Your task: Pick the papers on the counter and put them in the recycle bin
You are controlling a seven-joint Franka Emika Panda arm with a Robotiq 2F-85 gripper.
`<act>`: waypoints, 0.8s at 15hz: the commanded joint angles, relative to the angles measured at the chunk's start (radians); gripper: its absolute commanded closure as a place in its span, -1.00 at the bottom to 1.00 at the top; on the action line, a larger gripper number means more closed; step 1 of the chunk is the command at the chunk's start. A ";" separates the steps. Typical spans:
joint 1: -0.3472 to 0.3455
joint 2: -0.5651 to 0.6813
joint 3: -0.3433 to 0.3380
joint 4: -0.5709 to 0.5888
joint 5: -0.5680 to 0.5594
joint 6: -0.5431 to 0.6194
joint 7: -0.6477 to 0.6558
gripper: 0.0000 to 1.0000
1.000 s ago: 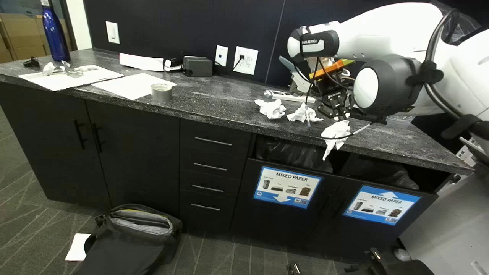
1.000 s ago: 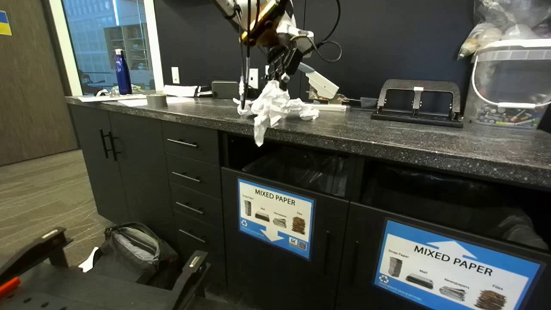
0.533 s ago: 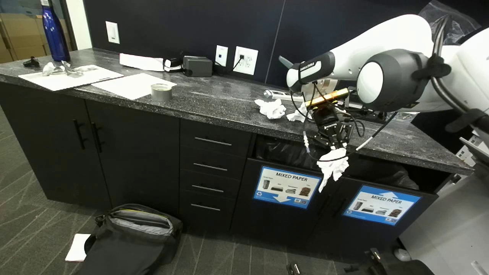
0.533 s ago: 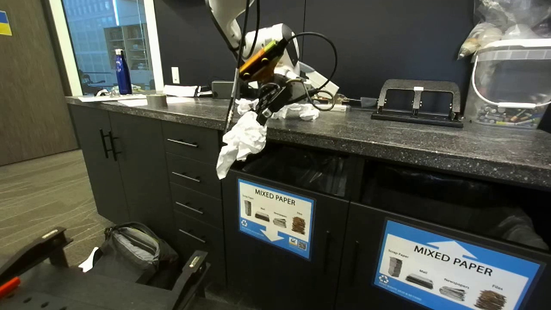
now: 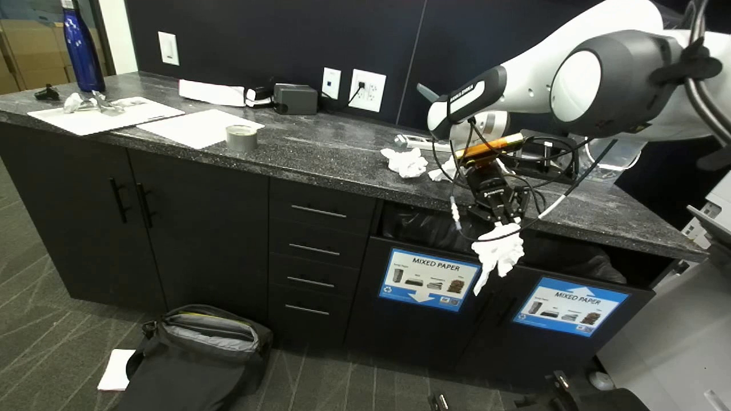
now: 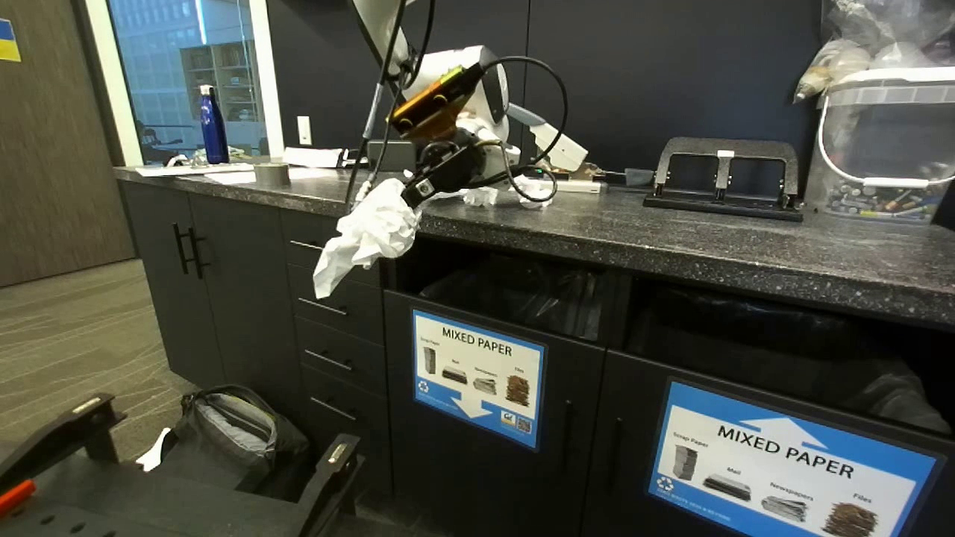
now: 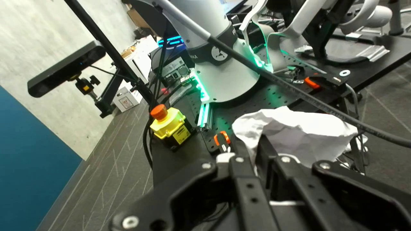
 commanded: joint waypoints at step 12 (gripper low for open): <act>0.007 -0.237 -0.005 -0.342 -0.006 0.129 0.032 0.72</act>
